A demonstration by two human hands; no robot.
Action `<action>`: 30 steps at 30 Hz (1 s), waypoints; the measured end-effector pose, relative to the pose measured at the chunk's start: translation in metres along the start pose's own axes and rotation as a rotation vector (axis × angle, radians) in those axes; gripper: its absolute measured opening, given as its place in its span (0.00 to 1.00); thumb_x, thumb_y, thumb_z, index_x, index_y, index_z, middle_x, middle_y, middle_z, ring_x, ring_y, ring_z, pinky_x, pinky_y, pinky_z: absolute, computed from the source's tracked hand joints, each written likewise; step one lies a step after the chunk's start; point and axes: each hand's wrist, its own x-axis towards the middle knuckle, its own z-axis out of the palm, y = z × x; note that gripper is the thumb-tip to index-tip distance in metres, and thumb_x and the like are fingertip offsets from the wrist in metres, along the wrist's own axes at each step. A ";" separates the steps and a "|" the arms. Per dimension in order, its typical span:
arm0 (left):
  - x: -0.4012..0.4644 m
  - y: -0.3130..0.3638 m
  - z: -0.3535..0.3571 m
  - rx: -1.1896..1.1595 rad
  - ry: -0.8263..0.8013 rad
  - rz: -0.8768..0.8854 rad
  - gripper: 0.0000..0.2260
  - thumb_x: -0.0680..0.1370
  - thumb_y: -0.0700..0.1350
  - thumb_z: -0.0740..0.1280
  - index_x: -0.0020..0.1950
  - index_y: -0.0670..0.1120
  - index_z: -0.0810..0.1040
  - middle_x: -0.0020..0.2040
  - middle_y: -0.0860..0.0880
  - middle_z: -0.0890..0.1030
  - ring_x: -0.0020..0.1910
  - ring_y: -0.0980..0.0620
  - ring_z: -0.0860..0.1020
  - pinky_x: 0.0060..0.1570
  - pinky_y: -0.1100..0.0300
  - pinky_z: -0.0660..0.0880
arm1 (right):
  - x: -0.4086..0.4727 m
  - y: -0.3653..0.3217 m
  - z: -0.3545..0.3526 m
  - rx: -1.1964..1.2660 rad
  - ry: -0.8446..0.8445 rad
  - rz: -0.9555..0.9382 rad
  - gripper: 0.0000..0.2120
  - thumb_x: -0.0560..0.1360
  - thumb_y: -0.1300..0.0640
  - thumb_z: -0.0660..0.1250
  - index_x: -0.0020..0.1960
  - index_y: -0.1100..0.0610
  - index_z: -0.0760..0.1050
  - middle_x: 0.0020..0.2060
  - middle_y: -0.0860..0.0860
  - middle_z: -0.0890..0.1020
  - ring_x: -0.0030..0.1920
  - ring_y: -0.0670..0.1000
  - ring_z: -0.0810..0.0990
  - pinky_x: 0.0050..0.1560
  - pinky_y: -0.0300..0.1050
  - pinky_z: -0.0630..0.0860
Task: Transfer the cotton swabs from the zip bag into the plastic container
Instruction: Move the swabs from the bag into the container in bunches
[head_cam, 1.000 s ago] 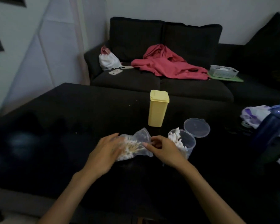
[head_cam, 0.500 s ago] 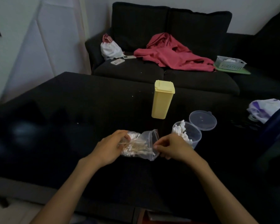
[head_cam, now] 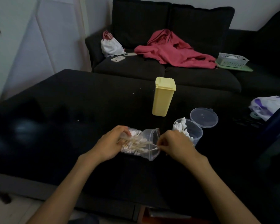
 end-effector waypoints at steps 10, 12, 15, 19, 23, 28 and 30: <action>0.001 0.011 -0.006 0.036 -0.086 -0.082 0.17 0.73 0.44 0.70 0.57 0.61 0.71 0.61 0.58 0.72 0.57 0.55 0.75 0.57 0.48 0.74 | 0.014 -0.010 0.013 0.122 0.075 -0.004 0.08 0.73 0.59 0.69 0.35 0.57 0.76 0.32 0.50 0.78 0.33 0.48 0.75 0.37 0.44 0.70; 0.002 0.012 -0.008 0.044 -0.104 -0.087 0.19 0.71 0.47 0.72 0.56 0.62 0.69 0.59 0.57 0.73 0.55 0.55 0.75 0.57 0.48 0.75 | 0.016 0.001 0.003 0.343 0.025 0.152 0.07 0.72 0.62 0.69 0.36 0.54 0.80 0.29 0.47 0.78 0.32 0.46 0.77 0.37 0.41 0.75; 0.003 0.017 -0.010 0.078 -0.135 -0.098 0.24 0.68 0.49 0.76 0.57 0.62 0.68 0.57 0.57 0.72 0.51 0.56 0.76 0.55 0.51 0.76 | 0.012 0.008 -0.011 0.503 -0.197 0.344 0.09 0.74 0.65 0.66 0.38 0.55 0.80 0.28 0.50 0.80 0.29 0.45 0.78 0.32 0.34 0.75; 0.002 0.024 -0.011 0.093 -0.191 -0.102 0.38 0.65 0.47 0.78 0.69 0.59 0.64 0.54 0.57 0.71 0.47 0.56 0.75 0.51 0.56 0.76 | 0.010 0.004 -0.009 0.427 -0.376 0.414 0.09 0.75 0.63 0.62 0.41 0.59 0.80 0.29 0.51 0.80 0.29 0.44 0.77 0.30 0.33 0.72; 0.004 0.025 -0.009 0.145 -0.264 -0.106 0.41 0.66 0.46 0.77 0.75 0.54 0.61 0.54 0.54 0.68 0.53 0.54 0.72 0.57 0.56 0.74 | 0.011 0.003 -0.005 0.457 -0.423 0.406 0.09 0.75 0.64 0.63 0.49 0.65 0.81 0.28 0.51 0.78 0.27 0.43 0.73 0.26 0.31 0.70; 0.005 0.024 -0.008 0.112 -0.266 -0.099 0.36 0.66 0.45 0.77 0.71 0.54 0.67 0.49 0.56 0.67 0.50 0.58 0.70 0.52 0.62 0.72 | 0.012 0.006 0.003 0.838 -0.334 0.389 0.09 0.76 0.64 0.63 0.44 0.55 0.80 0.31 0.51 0.80 0.30 0.45 0.76 0.31 0.35 0.72; 0.005 0.023 -0.007 0.100 -0.257 -0.096 0.35 0.66 0.45 0.77 0.70 0.55 0.68 0.49 0.56 0.67 0.50 0.58 0.70 0.52 0.62 0.72 | 0.013 0.004 0.007 0.937 -0.275 0.379 0.06 0.76 0.60 0.66 0.47 0.58 0.81 0.37 0.54 0.82 0.36 0.48 0.79 0.38 0.38 0.76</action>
